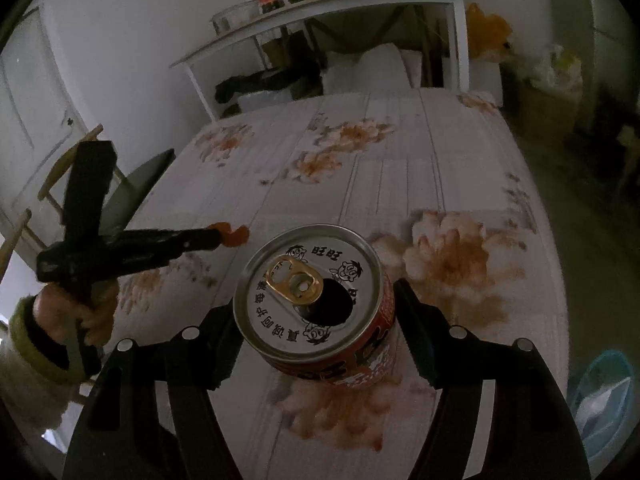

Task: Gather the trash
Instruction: 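Grasp the small orange item with the left tool while the right tool holds the red can, then carry the red can and orange item toward the blue wastebasket with both tools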

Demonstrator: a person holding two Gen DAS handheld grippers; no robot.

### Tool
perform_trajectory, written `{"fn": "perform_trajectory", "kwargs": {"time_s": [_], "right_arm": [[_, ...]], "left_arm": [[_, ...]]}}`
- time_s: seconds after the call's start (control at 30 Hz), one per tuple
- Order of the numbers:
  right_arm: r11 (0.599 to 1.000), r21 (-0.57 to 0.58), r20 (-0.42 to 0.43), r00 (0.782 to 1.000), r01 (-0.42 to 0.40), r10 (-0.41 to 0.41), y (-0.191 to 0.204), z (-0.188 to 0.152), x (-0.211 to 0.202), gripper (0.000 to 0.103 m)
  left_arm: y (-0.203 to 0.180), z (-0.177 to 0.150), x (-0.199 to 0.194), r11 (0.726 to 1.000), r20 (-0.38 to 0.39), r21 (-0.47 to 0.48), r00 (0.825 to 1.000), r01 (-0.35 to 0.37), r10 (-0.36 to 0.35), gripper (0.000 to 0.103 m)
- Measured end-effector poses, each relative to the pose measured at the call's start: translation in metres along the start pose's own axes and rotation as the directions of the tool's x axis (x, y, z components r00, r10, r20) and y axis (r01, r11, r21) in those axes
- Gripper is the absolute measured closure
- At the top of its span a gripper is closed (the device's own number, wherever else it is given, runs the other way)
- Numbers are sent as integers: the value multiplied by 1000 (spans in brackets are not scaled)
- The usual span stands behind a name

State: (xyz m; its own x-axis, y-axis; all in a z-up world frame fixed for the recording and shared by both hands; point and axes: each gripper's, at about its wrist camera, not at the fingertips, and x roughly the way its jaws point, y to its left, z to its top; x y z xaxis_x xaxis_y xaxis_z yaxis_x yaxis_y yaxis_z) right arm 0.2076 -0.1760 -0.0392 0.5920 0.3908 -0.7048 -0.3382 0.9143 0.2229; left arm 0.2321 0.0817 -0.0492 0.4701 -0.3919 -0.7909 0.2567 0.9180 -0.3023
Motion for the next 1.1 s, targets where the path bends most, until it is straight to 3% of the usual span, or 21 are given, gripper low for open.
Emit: {"fn": "perform_trajectory", "kwargs": {"time_s": [0.13, 0.27, 0.47, 0.67, 1.1], "right_arm": [[1000, 9, -2, 1000, 10, -10, 1, -12, -5, 37], [999, 9, 5, 999, 35, -35, 3, -16, -5, 36], [996, -4, 15, 996, 89, -89, 9, -19, 0, 35], [995, 31, 26, 995, 91, -92, 7, -24, -1, 37], [992, 76, 57, 993, 99, -103, 4, -27, -18, 38]], "left_arm": [[-10, -28, -12, 1000, 10, -14, 1000, 14, -14, 93], [-15, -41, -13, 1000, 24, -13, 1000, -19, 19, 93], [-27, -50, -4, 990, 50, 41, 990, -137, 135, 93], [-35, -52, -4, 975, 78, 74, 976, -209, 203, 93], [-41, -56, -15, 966, 111, 96, 967, -240, 230, 93]]}}
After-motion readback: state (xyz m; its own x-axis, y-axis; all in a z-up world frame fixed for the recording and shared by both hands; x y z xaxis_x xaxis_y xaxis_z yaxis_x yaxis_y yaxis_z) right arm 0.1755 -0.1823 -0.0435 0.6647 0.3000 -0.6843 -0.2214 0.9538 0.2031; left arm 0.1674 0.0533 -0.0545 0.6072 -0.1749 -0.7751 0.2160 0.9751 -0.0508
